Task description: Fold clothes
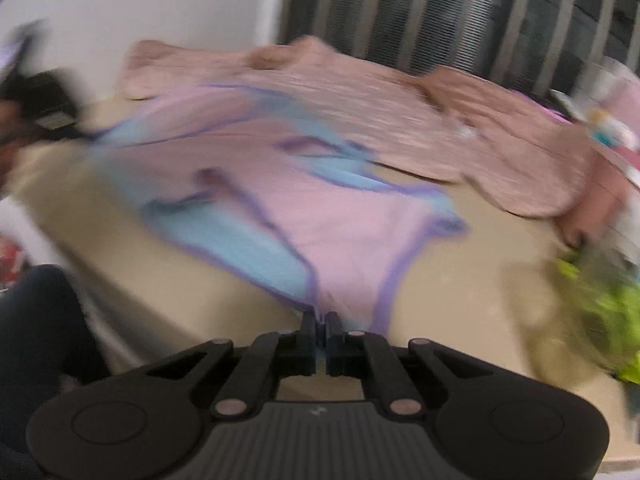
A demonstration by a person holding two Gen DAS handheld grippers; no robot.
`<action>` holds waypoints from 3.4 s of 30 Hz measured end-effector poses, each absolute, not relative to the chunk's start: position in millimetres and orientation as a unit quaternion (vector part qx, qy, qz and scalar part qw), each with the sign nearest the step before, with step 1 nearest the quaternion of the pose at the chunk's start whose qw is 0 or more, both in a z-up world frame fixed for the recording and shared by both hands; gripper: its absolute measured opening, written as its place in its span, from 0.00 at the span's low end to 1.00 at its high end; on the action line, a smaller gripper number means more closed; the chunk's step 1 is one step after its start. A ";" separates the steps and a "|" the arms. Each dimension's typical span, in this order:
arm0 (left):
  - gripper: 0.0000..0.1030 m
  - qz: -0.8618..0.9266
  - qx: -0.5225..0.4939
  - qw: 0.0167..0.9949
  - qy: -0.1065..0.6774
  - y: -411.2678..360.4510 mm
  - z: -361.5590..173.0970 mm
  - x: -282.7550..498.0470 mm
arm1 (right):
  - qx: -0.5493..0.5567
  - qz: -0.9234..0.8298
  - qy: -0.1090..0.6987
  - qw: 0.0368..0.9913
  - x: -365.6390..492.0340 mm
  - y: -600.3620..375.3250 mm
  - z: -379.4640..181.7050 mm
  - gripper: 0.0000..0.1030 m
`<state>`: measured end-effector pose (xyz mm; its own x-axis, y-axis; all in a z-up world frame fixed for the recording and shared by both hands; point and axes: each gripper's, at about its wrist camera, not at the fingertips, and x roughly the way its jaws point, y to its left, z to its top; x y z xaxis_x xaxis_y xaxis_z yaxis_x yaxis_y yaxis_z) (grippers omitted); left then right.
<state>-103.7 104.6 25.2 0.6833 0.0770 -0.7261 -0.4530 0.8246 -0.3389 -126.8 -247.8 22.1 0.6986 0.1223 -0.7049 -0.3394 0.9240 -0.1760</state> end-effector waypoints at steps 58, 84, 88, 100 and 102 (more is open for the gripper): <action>0.04 0.010 0.019 0.934 0.355 128.2 21.5 79.0 | 0.034 -0.043 0.382 0.923 55.4 -290.3 12.3 0.32; 0.48 -0.160 -0.068 0.921 0.349 78.9 47.6 -70.2 | -0.024 0.187 0.346 0.919 -42.0 -230.1 50.5 0.31; 0.45 -0.137 -0.069 0.912 0.380 57.9 27.7 -60.6 | -0.043 0.226 0.350 0.908 -34.2 -174.8 32.1 0.29; 0.41 -0.113 -0.056 0.919 0.374 55.0 17.8 -67.4 | -0.001 0.132 0.368 0.920 -39.6 -180.6 22.3 0.10; 0.41 -0.115 -0.062 0.918 0.375 56.3 18.0 -66.7 | -0.005 0.163 0.352 0.922 -38.0 -175.7 32.1 0.27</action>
<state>-66.7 56.3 18.0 0.6928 -0.2580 -0.6734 0.1653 0.9658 -0.1999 -38.0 -175.7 32.1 0.6990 0.2970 -0.6505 -0.3042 0.9468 0.1055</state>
